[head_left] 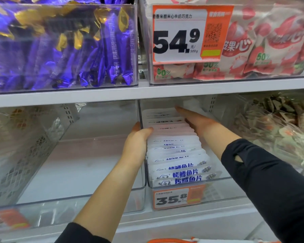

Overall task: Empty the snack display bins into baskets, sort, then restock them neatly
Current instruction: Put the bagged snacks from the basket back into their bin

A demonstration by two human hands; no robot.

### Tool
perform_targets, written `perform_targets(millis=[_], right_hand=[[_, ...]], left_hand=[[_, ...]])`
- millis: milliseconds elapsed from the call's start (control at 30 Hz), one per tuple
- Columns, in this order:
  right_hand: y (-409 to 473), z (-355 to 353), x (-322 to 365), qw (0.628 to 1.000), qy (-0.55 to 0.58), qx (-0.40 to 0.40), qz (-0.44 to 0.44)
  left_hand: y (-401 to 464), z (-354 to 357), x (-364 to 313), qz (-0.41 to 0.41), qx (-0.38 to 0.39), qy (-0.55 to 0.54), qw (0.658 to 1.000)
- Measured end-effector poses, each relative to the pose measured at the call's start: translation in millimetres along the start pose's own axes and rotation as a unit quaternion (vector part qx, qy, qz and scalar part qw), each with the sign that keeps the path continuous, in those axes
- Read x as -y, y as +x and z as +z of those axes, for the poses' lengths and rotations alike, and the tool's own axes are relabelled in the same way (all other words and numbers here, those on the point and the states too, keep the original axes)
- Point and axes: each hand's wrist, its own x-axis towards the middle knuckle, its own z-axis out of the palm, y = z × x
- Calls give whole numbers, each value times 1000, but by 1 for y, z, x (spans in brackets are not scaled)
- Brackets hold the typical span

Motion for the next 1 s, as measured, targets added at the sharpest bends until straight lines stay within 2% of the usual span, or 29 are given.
perform_targets(millis=[100,267,367,467,567,667,767,900,1000], right_hand=[[0,10,5,999,-53,-5,-9],[4,5,4,998,-37,-9,-52],[3,10,4,988,-145,-20,-53],[-2,8,4,986,-161,-18,-29],[-34,8,6,982,-178,-34,-55],[-87,10,-7,955,-269,-28,-121],[-120,13,-30,949,-307,-4,-69],[-120,21,-39,937,-332,-41,-96],[-114,22,-40,923,-367,-58,-99]], left_hand=[[0,0,0,2,-7,-1,1000],[2,1,0,-4,-15,16,1000],[1,0,-1,-3,-17,19,1000],[-3,-1,-4,0,-11,27,1000],[-5,-2,-6,2,-7,36,999],[-8,-3,-6,-4,-6,34,999],[-20,-3,-9,-11,9,50,999],[-49,5,-3,50,-3,106,993],[-60,5,-2,94,-19,190,977]])
